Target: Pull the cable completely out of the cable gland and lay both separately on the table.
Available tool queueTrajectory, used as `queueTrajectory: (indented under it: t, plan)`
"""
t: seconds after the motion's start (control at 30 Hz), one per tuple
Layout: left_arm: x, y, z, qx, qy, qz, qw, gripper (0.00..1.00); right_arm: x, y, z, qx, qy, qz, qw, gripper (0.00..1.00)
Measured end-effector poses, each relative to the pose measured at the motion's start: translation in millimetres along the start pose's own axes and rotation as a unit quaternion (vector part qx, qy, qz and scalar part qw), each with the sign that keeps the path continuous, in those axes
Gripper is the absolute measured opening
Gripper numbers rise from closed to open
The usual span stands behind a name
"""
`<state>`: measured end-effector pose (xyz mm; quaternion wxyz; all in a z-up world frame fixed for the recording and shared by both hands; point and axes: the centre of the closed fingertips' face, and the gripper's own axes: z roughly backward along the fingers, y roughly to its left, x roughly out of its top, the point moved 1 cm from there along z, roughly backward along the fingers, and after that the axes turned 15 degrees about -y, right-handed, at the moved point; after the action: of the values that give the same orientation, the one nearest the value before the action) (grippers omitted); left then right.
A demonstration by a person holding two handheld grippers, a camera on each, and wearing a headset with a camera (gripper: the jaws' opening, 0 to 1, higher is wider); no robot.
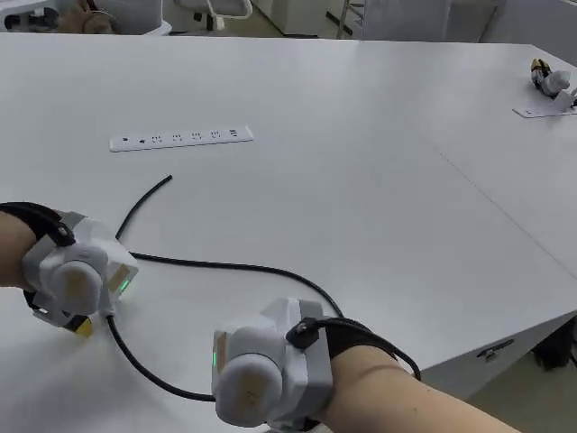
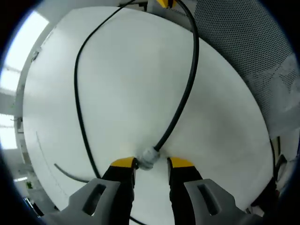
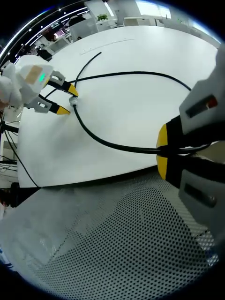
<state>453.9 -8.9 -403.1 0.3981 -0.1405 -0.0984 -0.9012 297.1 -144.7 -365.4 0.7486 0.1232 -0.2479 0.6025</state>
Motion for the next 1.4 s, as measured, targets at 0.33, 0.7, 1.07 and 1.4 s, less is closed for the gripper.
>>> queueTrajectory:
  t: [0.33, 0.7, 1.07, 1.4]
  plan:
    - [6.2, -9.9, -3.3, 0.019, -0.019, 0.101, 0.9945, 0.15, -19.3, -5.9, 5.8, -0.023, 0.047, -0.023, 0.9984, 0.05]
    - [56.7, -27.6, 41.6, 0.086, -0.126, 0.212, 0.9654, 0.15, 14.8, -10.3, 2.0, -0.033, -0.044, -0.029, 0.9980, 0.20]
    - [137.6, -47.3, 76.0, 0.151, -0.175, 0.227, 0.9460, 0.15, 81.0, -3.5, 15.0, -0.002, -0.222, -0.085, 0.9713, 0.30]
    - [166.5, -66.7, 70.9, 0.208, -0.189, 0.281, 0.9177, 0.15, 94.0, 12.6, 18.2, 0.031, -0.248, -0.064, 0.9662, 0.04]
